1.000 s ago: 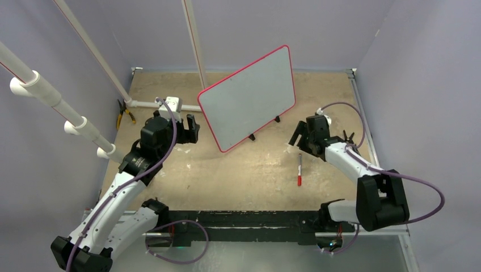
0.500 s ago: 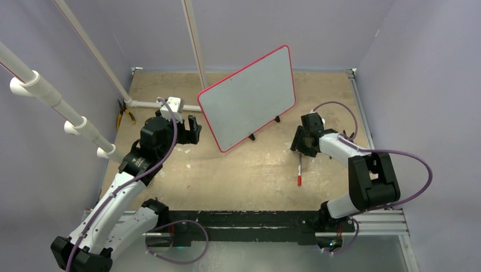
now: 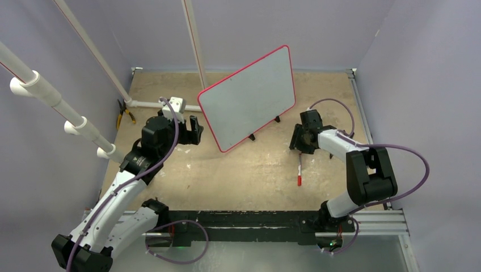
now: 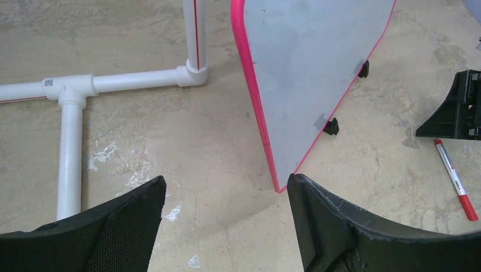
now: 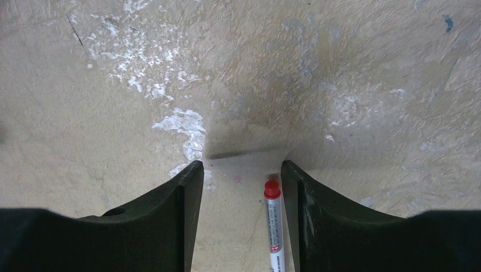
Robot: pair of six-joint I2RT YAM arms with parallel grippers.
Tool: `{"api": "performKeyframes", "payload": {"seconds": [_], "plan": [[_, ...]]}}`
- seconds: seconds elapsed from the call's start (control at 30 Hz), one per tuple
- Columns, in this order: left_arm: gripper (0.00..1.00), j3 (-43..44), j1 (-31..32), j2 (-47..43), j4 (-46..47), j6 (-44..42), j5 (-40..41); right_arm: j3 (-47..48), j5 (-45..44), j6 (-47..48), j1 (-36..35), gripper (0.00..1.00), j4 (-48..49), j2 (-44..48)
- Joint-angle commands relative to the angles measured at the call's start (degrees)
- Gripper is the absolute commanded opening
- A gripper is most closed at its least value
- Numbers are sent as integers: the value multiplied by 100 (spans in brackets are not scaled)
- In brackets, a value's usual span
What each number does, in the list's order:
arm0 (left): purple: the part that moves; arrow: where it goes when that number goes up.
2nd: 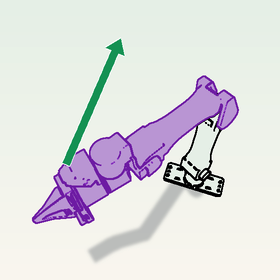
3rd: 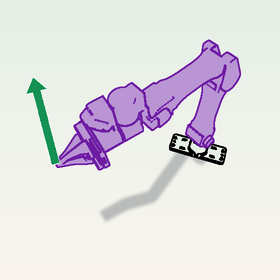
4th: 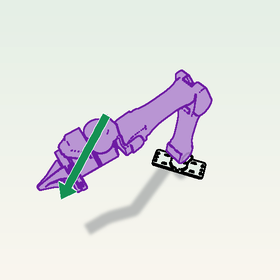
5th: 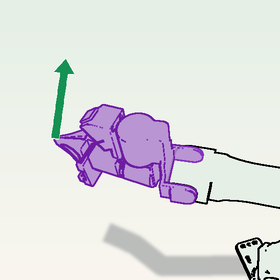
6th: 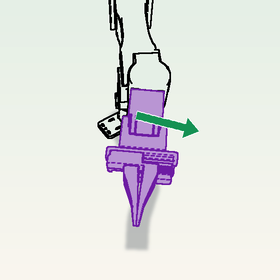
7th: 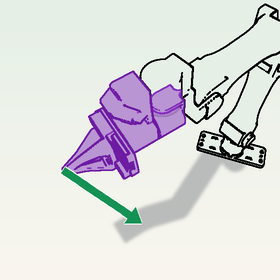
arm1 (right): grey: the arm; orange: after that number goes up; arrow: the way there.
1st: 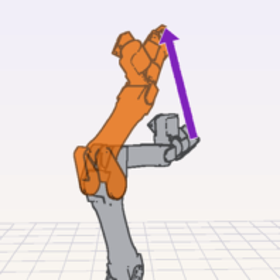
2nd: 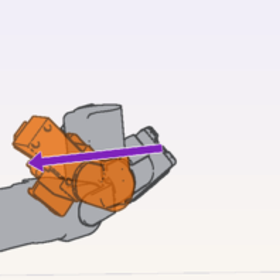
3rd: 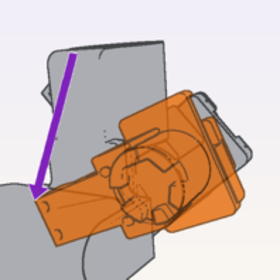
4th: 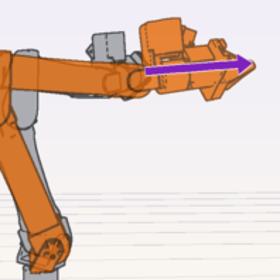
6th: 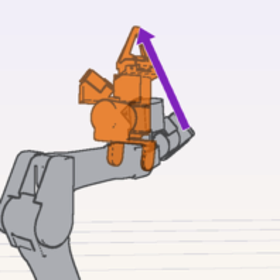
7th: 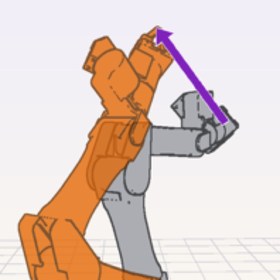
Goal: Write a sentence on the whiteboard
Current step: Pick up the whiteboard marker from the center of the board.
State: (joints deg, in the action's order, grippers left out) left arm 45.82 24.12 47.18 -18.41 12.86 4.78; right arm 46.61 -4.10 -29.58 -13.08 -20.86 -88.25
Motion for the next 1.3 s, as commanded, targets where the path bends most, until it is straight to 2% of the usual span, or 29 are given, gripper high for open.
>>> {"api": "performKeyframes", "payload": {"seconds": [0.0,0.33,0.4,0.6,0.9,1.0,1.2,1.27], "plan": [[77,-32,-21,-130,224,31,-166,-284,393,-299,-54,56,-929,-323],[77,-73,-13,-290,237,124,-451,-374,154,-593,-63,54,-1498,-197],[77,-75,-12,-333,242,138,-451,-294,134,-596,-63,50,-1628,-130],[77,-90,-12,-418,242,156,-451,54,-411,-417,-63,48,-2060,-267],[77,-83,14,-412,242,157,-451,106,-445,-223,-135,43,-2019,-472],[77,-89,14,-395,241,156,-451,75,-288,-138,-178,32,-1877,-567],[77,-100,14,-376,233,117,-451,64,-7,-24,-264,1,-1623,-690],[77,-107,14,-380,246,74,-451,169,98,0,-269,0,-1561,-609]]}}
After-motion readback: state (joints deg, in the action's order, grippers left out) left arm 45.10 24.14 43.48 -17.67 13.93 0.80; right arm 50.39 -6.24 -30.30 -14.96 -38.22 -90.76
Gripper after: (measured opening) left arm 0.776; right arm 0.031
